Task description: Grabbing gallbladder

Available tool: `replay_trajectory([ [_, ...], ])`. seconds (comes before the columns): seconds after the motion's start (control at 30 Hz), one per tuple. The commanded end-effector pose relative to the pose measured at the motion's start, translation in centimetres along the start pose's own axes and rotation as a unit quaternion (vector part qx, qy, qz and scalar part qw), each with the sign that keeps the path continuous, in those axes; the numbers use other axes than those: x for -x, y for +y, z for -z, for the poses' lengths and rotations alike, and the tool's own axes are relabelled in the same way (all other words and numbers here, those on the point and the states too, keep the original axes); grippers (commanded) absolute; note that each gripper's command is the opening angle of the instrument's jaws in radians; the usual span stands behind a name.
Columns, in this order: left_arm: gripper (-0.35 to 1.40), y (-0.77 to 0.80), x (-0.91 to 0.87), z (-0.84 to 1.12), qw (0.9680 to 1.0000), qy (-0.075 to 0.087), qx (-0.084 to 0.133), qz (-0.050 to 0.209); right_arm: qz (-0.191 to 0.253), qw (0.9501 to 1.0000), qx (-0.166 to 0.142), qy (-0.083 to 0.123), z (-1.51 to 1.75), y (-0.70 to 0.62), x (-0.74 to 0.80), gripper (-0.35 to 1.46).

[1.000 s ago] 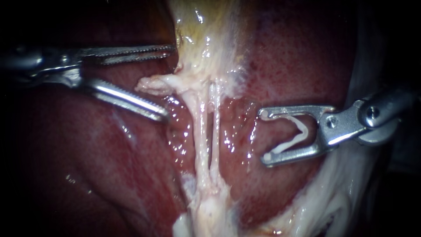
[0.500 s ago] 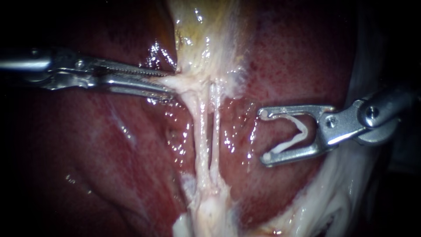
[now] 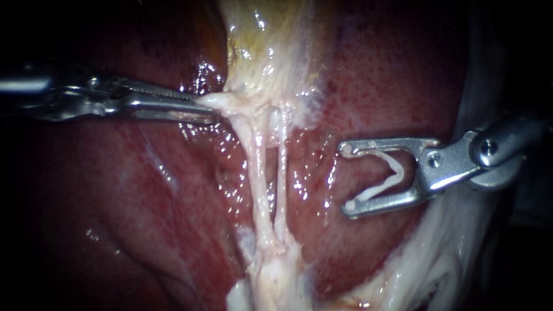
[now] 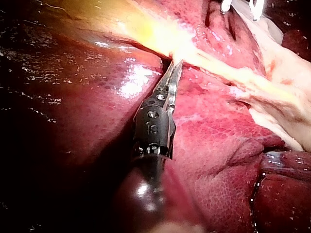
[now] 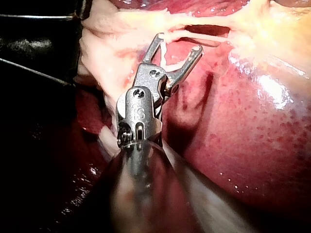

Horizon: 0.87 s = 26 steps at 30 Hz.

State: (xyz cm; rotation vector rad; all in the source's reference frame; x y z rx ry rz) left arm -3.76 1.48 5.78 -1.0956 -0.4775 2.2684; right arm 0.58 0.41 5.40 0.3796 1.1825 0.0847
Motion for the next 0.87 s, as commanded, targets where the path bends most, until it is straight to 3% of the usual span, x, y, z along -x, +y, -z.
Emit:
replay_trajectory([
  [0.03,-0.35,0.01,-0.05,0.05,1.0,0.0,0.002,0.001,0.0,1.0,0.0,0.0,0.0,0.0,0.0,0.5],
  [0.3,-0.35,-0.05,-0.39,0.54,0.9998,0.0,-0.01,0.015,0.0,1.0,0.0,0.0,0.0,0.0,0.01,0.5],
  [0.4,-0.35,-0.11,-0.43,0.68,0.9997,0.003,-0.018,0.015,0.0,1.0,0.0,0.0,0.01,0.01,0.01,0.5],
  [0.87,-0.35,-0.16,-0.42,0.74,0.9993,0.003,-0.03,0.022,0.0,1.0,0.0,0.0,0.01,0.0,0.01,0.5],
])
